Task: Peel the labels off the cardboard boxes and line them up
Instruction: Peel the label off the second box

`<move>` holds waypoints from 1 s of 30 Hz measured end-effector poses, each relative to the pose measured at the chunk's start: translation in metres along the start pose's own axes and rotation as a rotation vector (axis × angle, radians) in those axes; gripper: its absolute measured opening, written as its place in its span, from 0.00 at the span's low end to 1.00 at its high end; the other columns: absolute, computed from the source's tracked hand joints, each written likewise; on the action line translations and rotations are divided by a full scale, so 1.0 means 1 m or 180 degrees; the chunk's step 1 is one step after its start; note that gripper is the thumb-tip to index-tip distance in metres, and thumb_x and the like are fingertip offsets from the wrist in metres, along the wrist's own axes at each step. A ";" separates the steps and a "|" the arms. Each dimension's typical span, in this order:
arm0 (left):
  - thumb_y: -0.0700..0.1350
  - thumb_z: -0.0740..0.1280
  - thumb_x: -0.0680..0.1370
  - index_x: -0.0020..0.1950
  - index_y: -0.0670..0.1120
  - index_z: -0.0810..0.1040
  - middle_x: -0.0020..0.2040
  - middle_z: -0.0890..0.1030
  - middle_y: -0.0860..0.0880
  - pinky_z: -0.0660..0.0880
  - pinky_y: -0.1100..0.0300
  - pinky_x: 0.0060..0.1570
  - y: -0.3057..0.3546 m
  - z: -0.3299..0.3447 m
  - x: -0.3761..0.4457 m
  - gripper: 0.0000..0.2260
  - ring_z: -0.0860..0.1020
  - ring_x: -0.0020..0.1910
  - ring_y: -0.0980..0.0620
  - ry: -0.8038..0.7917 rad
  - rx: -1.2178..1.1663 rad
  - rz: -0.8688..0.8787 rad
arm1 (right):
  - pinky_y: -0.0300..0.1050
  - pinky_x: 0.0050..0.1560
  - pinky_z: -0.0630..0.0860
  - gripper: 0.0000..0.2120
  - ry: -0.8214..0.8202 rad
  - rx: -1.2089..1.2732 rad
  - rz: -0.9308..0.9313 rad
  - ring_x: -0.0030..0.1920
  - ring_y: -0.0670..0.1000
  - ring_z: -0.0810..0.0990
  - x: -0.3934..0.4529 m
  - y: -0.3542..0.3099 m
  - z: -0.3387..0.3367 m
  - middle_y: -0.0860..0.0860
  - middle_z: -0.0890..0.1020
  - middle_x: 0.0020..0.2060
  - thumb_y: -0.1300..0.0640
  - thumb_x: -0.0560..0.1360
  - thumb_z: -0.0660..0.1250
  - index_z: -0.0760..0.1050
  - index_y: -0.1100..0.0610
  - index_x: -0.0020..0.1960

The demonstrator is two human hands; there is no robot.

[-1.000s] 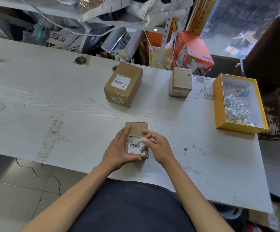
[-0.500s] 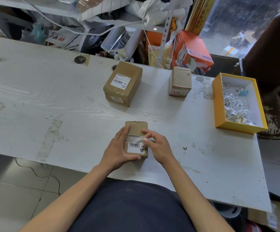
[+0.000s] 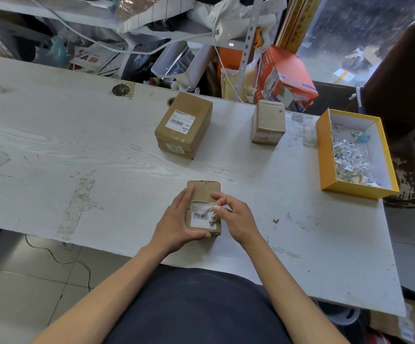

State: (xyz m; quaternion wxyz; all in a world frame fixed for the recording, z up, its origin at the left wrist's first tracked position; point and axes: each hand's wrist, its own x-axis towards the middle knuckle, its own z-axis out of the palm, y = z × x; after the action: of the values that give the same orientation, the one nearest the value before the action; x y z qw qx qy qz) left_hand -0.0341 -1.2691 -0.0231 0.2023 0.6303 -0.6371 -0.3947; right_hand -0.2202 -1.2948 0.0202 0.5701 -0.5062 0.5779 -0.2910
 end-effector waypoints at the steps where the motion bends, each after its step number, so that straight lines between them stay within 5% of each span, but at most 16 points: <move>1: 0.68 0.75 0.58 0.78 0.65 0.45 0.79 0.56 0.58 0.67 0.50 0.70 0.000 0.000 0.000 0.56 0.60 0.76 0.56 0.0000 -0.0006 -0.0005 | 0.30 0.41 0.76 0.06 0.0004 0.0006 0.0004 0.52 0.39 0.77 0.000 0.000 0.000 0.49 0.78 0.63 0.65 0.78 0.64 0.75 0.61 0.42; 30: 0.68 0.76 0.59 0.78 0.65 0.45 0.79 0.55 0.59 0.68 0.51 0.70 0.000 -0.001 0.000 0.56 0.59 0.76 0.57 -0.0005 -0.0016 0.0025 | 0.30 0.42 0.76 0.05 -0.0006 0.0116 0.0023 0.53 0.38 0.77 0.000 0.001 0.000 0.49 0.78 0.63 0.66 0.78 0.64 0.75 0.64 0.44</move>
State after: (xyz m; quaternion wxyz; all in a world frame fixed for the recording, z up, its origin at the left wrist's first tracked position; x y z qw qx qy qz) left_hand -0.0336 -1.2690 -0.0222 0.2050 0.6270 -0.6388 -0.3959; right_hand -0.2208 -1.2949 0.0196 0.5809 -0.4940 0.5738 -0.2989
